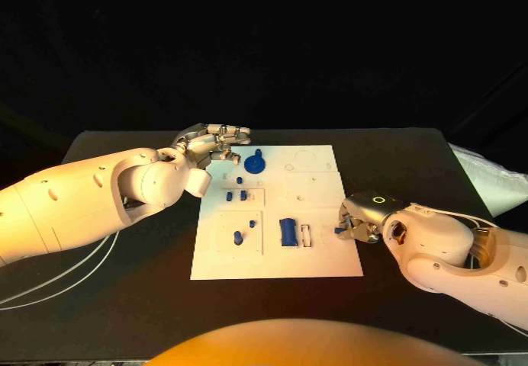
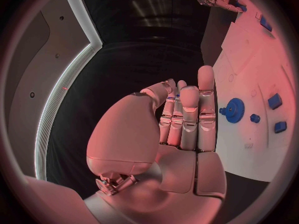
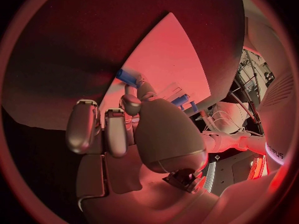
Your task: Assemble the parts on the task board
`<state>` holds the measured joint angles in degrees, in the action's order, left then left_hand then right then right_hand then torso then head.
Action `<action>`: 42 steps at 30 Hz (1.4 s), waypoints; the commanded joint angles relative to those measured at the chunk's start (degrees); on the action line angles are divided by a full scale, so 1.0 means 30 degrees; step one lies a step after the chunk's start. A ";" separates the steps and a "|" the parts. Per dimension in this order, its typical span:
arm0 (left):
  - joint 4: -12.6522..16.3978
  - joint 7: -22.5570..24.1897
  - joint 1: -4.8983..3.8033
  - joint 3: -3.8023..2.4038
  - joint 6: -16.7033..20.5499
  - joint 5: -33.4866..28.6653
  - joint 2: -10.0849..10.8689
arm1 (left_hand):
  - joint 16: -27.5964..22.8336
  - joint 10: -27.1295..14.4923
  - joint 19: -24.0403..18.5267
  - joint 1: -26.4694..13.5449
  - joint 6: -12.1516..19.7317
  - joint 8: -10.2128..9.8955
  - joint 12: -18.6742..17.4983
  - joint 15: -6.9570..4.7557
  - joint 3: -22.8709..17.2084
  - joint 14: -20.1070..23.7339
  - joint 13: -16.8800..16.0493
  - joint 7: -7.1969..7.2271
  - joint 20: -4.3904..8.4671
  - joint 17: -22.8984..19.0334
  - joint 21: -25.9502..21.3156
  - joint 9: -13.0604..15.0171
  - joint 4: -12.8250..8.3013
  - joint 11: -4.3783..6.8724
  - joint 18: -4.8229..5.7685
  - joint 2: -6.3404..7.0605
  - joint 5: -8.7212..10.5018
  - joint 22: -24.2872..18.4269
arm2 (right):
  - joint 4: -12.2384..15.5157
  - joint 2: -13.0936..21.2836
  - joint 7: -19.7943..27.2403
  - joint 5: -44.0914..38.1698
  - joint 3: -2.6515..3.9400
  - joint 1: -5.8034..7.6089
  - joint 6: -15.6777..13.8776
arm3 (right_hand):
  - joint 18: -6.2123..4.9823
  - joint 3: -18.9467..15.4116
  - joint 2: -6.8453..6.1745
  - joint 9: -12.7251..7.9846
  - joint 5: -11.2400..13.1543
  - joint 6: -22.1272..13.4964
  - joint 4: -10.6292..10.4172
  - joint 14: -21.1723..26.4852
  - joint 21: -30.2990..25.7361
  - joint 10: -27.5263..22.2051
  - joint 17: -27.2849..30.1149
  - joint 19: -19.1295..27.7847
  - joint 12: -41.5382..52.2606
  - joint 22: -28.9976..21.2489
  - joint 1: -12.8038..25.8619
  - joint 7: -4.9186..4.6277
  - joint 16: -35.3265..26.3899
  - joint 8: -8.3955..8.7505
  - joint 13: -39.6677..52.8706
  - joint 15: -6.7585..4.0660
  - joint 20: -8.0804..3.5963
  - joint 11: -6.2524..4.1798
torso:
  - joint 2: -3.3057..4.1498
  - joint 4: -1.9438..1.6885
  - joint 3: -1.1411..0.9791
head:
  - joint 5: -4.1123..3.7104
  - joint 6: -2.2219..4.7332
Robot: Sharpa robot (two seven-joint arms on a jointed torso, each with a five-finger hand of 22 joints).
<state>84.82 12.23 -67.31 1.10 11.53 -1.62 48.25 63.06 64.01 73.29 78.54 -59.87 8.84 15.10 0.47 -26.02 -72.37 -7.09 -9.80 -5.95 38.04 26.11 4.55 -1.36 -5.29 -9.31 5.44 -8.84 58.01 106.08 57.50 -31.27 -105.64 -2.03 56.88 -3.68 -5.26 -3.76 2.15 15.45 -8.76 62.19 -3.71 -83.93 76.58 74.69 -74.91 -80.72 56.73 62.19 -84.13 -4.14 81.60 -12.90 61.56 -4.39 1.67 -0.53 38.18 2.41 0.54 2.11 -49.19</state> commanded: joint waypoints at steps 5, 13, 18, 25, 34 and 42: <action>0.0025 0.0000 0.0001 -0.0008 -0.0459 -0.0031 -0.0043 | -0.0055 -0.0128 -0.0140 -0.0165 0.0146 0.0107 0.0064 0.0016 -0.0010 0.0186 -0.0030 0.0011 -0.0043 -0.0058 -0.0109 -0.0023 0.0020 -0.0033 -0.0355 -0.0032 -0.0070 -0.0029 | -0.0316 -0.0057 -0.0700 0.0834 -0.0280 -0.0304 0.1505 | 0.0086 0.0918 0.0251 -0.0049 -0.0961 0.0202 -0.0049 -0.1181 -0.0016 0.0097 -0.0591 -0.0055 -0.0023 0.0128 0.0254 0.0055 -0.0078 0.0113 0.0064 -0.0048 -0.0021 -0.0002 | -0.0008 0.0016 0.0010 | -0.0056 0.0038; 0.0015 -0.0015 0.0001 -0.0008 -0.0493 -0.0031 -0.0043 | -0.0070 -0.0141 -0.0145 -0.0154 0.0159 0.0110 0.0074 0.0016 -0.0017 0.0206 -0.0030 0.0012 -0.0043 -0.0091 -0.0116 -0.0026 0.0002 -0.0031 -0.0355 -0.0020 -0.0081 -0.0033 | 0.0128 0.0206 -0.0032 0.6239 -0.0244 -0.0257 -0.2628 | 0.0107 0.2680 -0.0005 -0.0083 -0.3914 0.0258 -0.0659 -0.1203 0.0078 0.0295 -0.0619 -0.0173 0.0029 0.0301 0.1290 0.0091 -0.0091 0.0341 0.0157 -0.0106 -0.0123 -0.0033 | -0.0014 -0.0003 0.0028 | -0.0064 0.0064; 0.0037 -0.0017 0.0001 -0.0008 -0.0542 -0.0031 -0.0053 | -0.0071 -0.0156 -0.0153 -0.0126 0.0171 0.0119 0.0092 0.0014 -0.0032 0.0222 -0.0032 0.0013 -0.0042 -0.0102 -0.0124 -0.0028 -0.0033 -0.0029 -0.0357 -0.0004 -0.0091 -0.0038 | 0.0331 0.0254 0.0914 0.9175 -0.0211 -0.0143 -0.4866 | 0.0132 0.4142 -0.0487 -0.0019 -0.4754 0.0324 -0.0887 -0.1255 0.0136 0.0487 -0.0812 -0.0230 0.0209 0.0412 0.1865 0.0114 0.0029 0.0380 0.0332 -0.0102 -0.0118 -0.0078 | 0.0005 0.0007 0.0021 | -0.0030 0.0058; 0.0051 -0.0017 0.0001 -0.0008 -0.0605 -0.0031 -0.0059 | -0.0081 -0.0173 -0.0162 -0.0074 0.0184 0.0137 0.0124 0.0009 -0.0056 0.0251 -0.0035 0.0013 -0.0038 -0.0138 -0.0135 -0.0030 -0.0097 -0.0026 -0.0361 0.0024 -0.0107 -0.0043 | 0.0276 0.0086 0.1917 1.3767 -0.0199 -0.0077 -0.5985 | 0.0146 0.5926 -0.1364 0.0152 -0.5599 0.0391 -0.1008 -0.1281 0.0185 0.0620 -0.0948 -0.0271 0.0368 0.0511 0.2811 0.0080 0.0109 0.0360 0.0524 -0.0093 -0.0118 -0.0064 | -0.0016 0.0030 0.0035 | -0.0030 0.0032; -0.0021 0.0007 0.0004 -0.0008 -0.0712 -0.0031 -0.0149 | -0.0087 -0.0185 -0.0168 -0.0025 0.0190 0.0156 0.0153 0.0004 -0.0079 0.0273 -0.0039 0.0012 -0.0035 -0.0168 -0.0141 -0.0031 -0.0157 -0.0026 -0.0362 0.0046 -0.0119 -0.0045 | 0.0134 -0.0346 0.2271 1.5362 -0.0199 -0.0057 -0.5892 | 0.0155 0.6284 -0.1553 0.0246 -0.5804 0.0450 -0.1069 -0.1297 0.0223 0.0790 -0.1017 -0.0294 0.0653 0.0591 0.3282 0.0088 0.0153 0.0307 0.0768 -0.0091 -0.0114 -0.0062 | 0.0006 0.0013 0.0015 | -0.0061 0.0016; -0.0047 0.0040 0.0014 -0.0008 -0.0770 -0.0031 -0.0183 | -0.0088 -0.0191 -0.0171 -0.0003 0.0194 0.0166 0.0168 0.0003 -0.0092 0.0283 -0.0041 0.0009 -0.0033 -0.0181 -0.0143 -0.0031 -0.0185 -0.0027 -0.0364 0.0053 -0.0128 -0.0046 | -0.0161 -0.0831 0.1915 1.5055 -0.0199 -0.0056 -0.5644 | 0.0203 0.6470 -0.1643 0.0409 -0.5787 0.0679 -0.1286 -0.1335 0.0383 0.1158 -0.1169 -0.0407 0.1286 0.0887 0.3979 0.0194 0.0262 0.0145 0.1298 -0.0152 -0.0143 -0.0143 | 0.0004 0.0024 -0.0005 | -0.0039 -0.0007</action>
<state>84.64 11.95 -67.26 1.11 10.53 -1.62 47.82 63.06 63.85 73.08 78.54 -59.67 9.07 15.32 0.43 -26.24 -71.98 -7.12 -9.60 -6.15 37.59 25.84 4.55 -1.58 -5.45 -9.31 5.44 -8.84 57.97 105.76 55.23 -25.60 -61.06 -2.63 56.72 -20.71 -5.27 15.37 -2.93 14.84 -25.96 63.27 -7.50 -83.93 77.52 77.78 -74.94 -81.57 60.48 64.80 -72.68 -4.17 82.04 -11.57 65.37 -4.39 1.24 -0.98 38.20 2.47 0.55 1.97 -49.19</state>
